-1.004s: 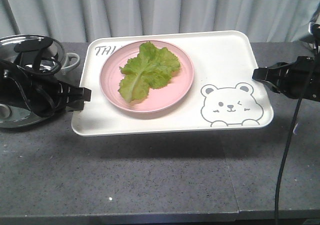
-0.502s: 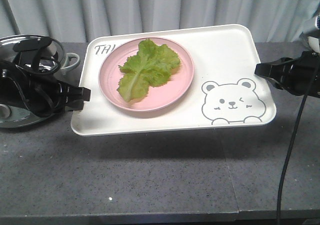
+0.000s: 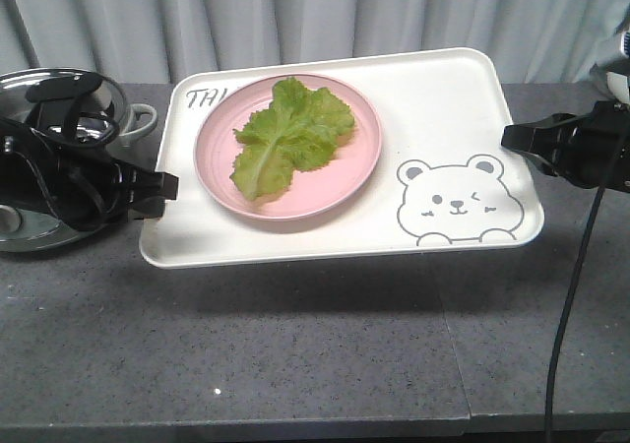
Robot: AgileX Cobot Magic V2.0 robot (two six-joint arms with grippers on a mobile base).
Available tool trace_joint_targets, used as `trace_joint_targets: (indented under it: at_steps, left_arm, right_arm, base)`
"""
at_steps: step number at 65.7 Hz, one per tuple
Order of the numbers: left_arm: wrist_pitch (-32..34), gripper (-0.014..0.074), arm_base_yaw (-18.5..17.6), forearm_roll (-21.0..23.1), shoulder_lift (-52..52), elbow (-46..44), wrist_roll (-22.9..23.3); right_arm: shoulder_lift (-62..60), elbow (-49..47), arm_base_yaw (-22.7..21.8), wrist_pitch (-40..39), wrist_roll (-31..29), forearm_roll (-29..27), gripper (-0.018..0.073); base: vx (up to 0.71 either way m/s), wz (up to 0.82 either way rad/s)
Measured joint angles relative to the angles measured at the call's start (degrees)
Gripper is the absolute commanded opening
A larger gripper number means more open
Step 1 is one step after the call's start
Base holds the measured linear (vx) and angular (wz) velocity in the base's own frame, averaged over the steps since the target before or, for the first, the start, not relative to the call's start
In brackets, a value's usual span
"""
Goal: Transfer vegetables to tray and serve
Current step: 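Lift the tray with both grippers and pull it toward the robot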
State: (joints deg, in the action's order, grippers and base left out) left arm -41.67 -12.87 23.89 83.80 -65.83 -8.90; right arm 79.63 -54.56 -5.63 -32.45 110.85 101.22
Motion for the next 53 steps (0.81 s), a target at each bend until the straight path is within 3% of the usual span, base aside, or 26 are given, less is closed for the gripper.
trace_joint_targets:
  at_steps: [53]
  left_arm:
    - [-0.2, -0.0007, 0.0, 0.0, 0.0, 0.0, 0.0]
  right_arm:
    - [0.0, 0.0, 0.0, -0.1, 0.0, 0.0, 0.0078]
  base:
    - [0.0, 0.0]
